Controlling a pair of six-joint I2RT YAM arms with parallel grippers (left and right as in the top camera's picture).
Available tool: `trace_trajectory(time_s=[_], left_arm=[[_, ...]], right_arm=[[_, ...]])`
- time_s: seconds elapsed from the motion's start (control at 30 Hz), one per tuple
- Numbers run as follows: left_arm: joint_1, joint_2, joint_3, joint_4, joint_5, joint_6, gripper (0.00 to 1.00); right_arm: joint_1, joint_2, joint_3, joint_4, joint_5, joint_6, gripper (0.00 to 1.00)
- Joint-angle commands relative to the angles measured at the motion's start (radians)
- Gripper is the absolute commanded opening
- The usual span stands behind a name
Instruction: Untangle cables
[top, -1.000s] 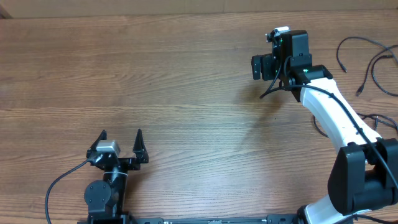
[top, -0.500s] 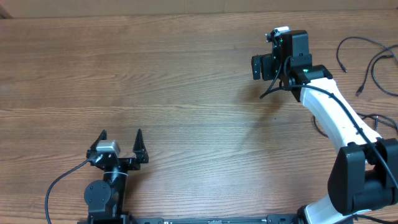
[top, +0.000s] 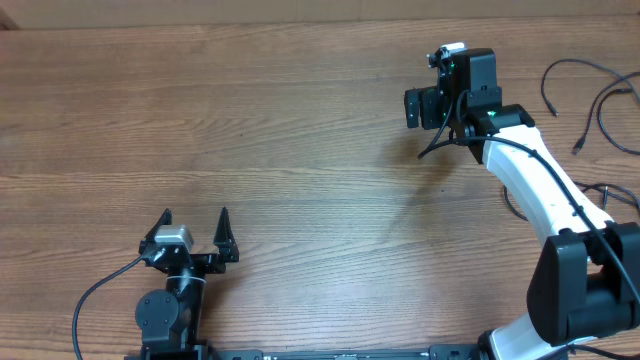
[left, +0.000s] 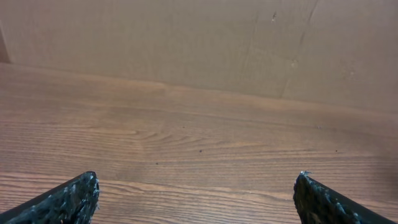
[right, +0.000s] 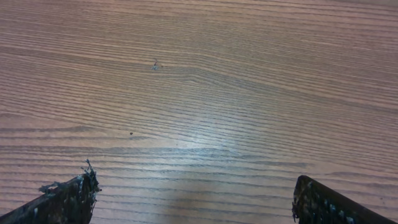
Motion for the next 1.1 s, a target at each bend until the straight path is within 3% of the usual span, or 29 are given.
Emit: trace_trajectory(time_s=[0.0,0.33,0.5,0.7,0.8,1.07], left_arm=[[0.004,-0.010,-0.003,-0.005,-0.015,0.016,1.00],[0.004,-0.010,-0.003,-0.005,-0.015,0.016,1.00],[0.004,-0.010,-0.003,-0.005,-0.015,0.016,1.00],[0.004,-0.010,-0.003,-0.005,-0.015,0.016,0.99],[0.004,-0.010,-0.003,-0.005,-0.015,0.016,1.00],[0.004,-0.010,-0.003,-0.005,-0.015,0.016,0.99]], right_arm=[[-0.001,-0.024,0.019,0.005,0.003,0.006,1.00],[-0.001,-0.087,0.019,-0.006,0.024,-0.005,1.00],[-0.001,-0.216,0.017,-0.129,0.017,-0.005,1.00],[-0.001,-0.391,-0.063,-0.139,-0.013,0.001,1.00],[-0.001,-0.472,-0.153,-0.076,-0.049,0.003,1.00],[-0.002,-0.721,-0.583,0.296,-0.166,0.003,1.00]])
